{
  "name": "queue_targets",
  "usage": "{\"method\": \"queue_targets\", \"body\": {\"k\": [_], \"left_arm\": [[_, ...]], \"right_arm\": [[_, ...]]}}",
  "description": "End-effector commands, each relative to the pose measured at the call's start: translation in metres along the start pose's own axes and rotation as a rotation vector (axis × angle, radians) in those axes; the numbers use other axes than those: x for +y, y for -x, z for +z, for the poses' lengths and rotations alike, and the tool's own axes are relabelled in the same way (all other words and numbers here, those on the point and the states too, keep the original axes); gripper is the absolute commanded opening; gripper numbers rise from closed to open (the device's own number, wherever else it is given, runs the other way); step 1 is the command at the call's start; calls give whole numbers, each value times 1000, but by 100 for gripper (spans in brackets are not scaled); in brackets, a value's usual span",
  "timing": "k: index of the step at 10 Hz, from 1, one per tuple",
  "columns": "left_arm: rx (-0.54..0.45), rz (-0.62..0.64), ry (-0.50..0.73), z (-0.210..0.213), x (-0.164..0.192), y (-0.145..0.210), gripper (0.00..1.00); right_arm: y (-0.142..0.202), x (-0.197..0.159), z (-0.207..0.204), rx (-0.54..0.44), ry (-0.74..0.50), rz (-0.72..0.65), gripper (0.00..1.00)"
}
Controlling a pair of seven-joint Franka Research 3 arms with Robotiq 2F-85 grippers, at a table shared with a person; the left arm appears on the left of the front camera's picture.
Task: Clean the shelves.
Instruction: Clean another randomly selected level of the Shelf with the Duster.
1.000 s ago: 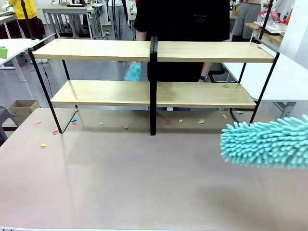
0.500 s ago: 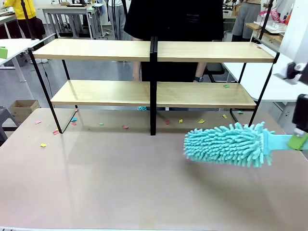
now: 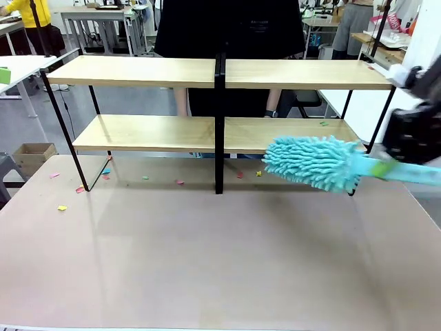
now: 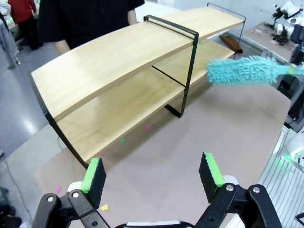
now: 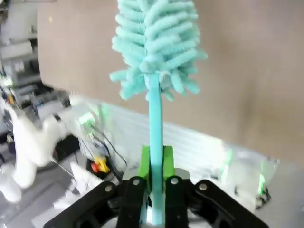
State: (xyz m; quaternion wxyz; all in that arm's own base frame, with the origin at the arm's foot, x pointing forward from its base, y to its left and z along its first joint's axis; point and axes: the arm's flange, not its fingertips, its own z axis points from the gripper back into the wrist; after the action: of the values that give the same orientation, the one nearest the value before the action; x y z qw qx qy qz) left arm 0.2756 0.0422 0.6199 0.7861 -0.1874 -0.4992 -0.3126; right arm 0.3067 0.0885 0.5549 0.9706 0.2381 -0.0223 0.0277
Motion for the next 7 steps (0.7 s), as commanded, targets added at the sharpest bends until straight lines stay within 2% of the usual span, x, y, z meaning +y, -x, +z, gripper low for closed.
{"method": "queue_targets", "body": {"k": [1,3,4,7], "left_arm": [[8,3,-9,0,-1,0,100],[8,3,-9,0,-1,0,100],[8,3,-9,0,-1,0,100],[8,3,-9,0,-1,0,100]], "right_arm": [[-21,10,-65,17,-39,-8,12],[-27,13,-83,84,-20,-1,12],[-28,15,-87,51,-14,-13,12],[-18,11,-80,57,-37,55,12]]}}
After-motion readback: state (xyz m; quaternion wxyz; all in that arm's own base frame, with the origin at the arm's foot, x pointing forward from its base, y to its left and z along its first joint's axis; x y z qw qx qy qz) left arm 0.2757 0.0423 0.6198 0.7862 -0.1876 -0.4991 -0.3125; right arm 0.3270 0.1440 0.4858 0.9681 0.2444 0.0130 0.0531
